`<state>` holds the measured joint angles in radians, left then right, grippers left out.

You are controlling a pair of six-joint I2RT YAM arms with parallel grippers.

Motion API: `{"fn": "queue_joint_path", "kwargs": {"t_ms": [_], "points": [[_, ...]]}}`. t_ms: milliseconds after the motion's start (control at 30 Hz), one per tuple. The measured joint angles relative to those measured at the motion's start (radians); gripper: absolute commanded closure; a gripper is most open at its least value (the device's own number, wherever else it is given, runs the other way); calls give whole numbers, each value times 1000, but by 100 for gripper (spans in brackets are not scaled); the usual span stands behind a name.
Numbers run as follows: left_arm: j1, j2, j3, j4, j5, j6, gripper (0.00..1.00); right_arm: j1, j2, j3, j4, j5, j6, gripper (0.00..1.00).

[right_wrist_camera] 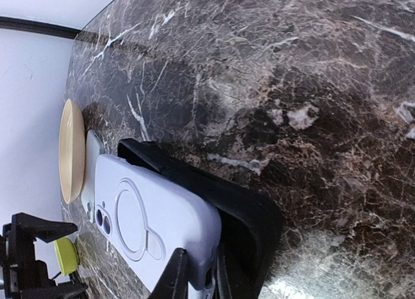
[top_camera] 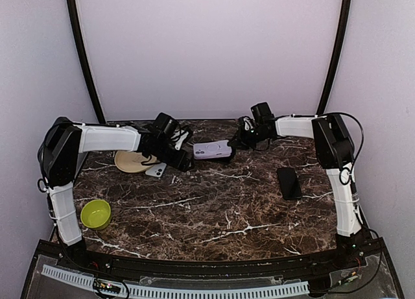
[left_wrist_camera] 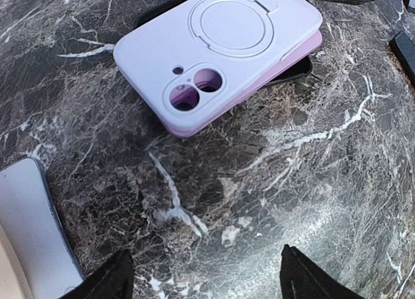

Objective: Put the phone into the phone case
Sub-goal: Adjust the phone case with another phone case.

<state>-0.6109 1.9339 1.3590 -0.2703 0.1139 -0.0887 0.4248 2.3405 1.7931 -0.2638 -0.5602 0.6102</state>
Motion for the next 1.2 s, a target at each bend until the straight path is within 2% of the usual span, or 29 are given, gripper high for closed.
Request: {"fn": "queue_joint_path", "kwargs": {"t_ms": [100,567,633,733,933,1200], "points": [[2,0,0,-2,1,0,20,0,-2,0,12,0,6,100],[8,0,3,-10,20,-1,20,4,-60,-29,3,-9,-23,100],[25,0,8,-8,68,-18,20,6,-80,-46,3,-11,-28,100],[91,2,8,53,219,-108,22,10,-111,-78,7,-20,-31,100],[232,55,7,233,433,-297,34,18,-133,-139,27,-27,-34,100],[201,127,-10,248,544,-390,39,50,-245,-332,58,-26,-31,100]]}}
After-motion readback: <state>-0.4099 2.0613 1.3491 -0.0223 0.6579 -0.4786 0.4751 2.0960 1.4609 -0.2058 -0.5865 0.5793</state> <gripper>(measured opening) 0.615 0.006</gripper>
